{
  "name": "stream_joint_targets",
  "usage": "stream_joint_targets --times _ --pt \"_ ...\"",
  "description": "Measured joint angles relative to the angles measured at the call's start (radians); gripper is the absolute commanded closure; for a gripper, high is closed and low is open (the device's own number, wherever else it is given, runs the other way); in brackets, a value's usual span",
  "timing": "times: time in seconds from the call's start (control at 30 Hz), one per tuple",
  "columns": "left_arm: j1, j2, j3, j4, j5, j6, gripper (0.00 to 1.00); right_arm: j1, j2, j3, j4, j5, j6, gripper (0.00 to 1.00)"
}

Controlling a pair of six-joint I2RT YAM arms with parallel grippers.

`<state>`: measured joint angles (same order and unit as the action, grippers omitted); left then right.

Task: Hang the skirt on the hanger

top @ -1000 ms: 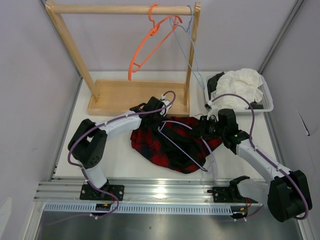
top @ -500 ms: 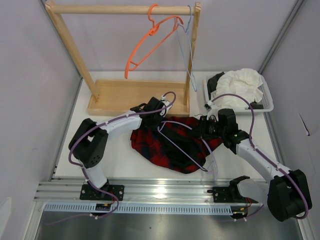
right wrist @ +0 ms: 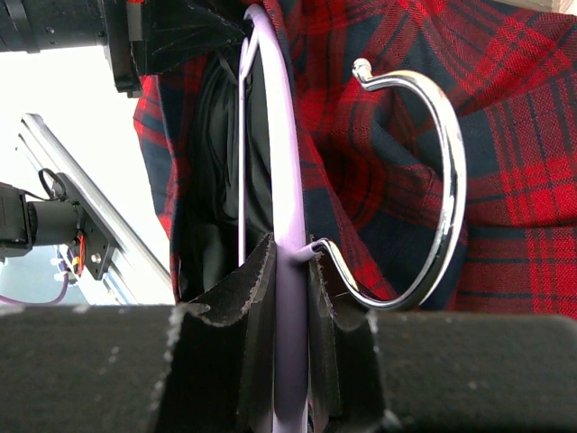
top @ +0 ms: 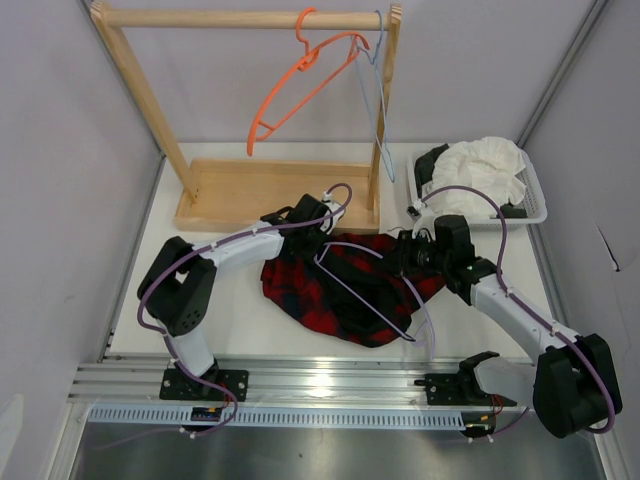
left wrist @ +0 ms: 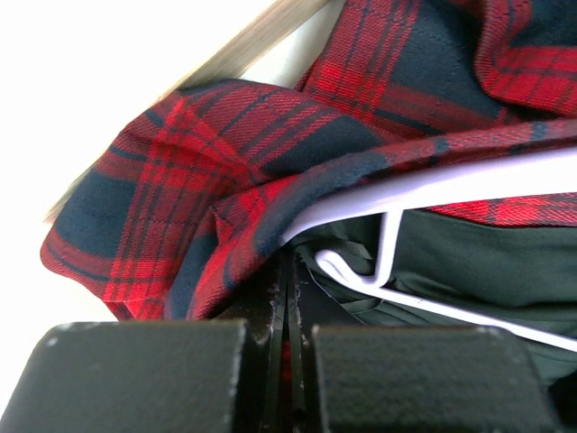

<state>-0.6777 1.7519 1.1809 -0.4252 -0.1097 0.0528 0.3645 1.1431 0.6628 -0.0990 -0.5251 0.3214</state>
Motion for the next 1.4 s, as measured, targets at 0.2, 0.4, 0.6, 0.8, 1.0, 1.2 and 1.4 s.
stream_joint_targets --times 0.2,0.4,0.6,0.8,1.0,1.2,1.4 --pt "0.000 -0.006 0.000 0.000 0.033 0.000 1.00 0.000 0.006 0.002 0.002 -0.002 -0.001 1.00" --pt "0.000 -0.028 0.000 0.000 0.046 0.000 1.00 0.000 0.021 0.007 0.006 0.003 0.000 1.00" --pt "0.000 -0.049 0.000 -0.002 0.054 0.000 1.00 0.000 0.025 0.009 0.014 0.017 0.011 1.00" --pt "0.000 -0.051 -0.007 -0.001 0.061 0.000 1.00 0.000 0.019 0.009 0.037 0.025 0.040 1.00" --pt "0.000 -0.055 -0.022 -0.001 0.061 0.000 1.00 0.000 -0.002 0.009 0.056 0.032 0.059 1.00" --pt "0.000 -0.079 -0.024 -0.003 0.062 0.000 1.00 0.000 -0.048 0.009 0.059 0.050 0.068 1.00" --pt "0.000 -0.109 -0.024 -0.003 0.073 0.000 1.00 0.000 -0.108 0.004 0.069 0.065 0.071 1.00"
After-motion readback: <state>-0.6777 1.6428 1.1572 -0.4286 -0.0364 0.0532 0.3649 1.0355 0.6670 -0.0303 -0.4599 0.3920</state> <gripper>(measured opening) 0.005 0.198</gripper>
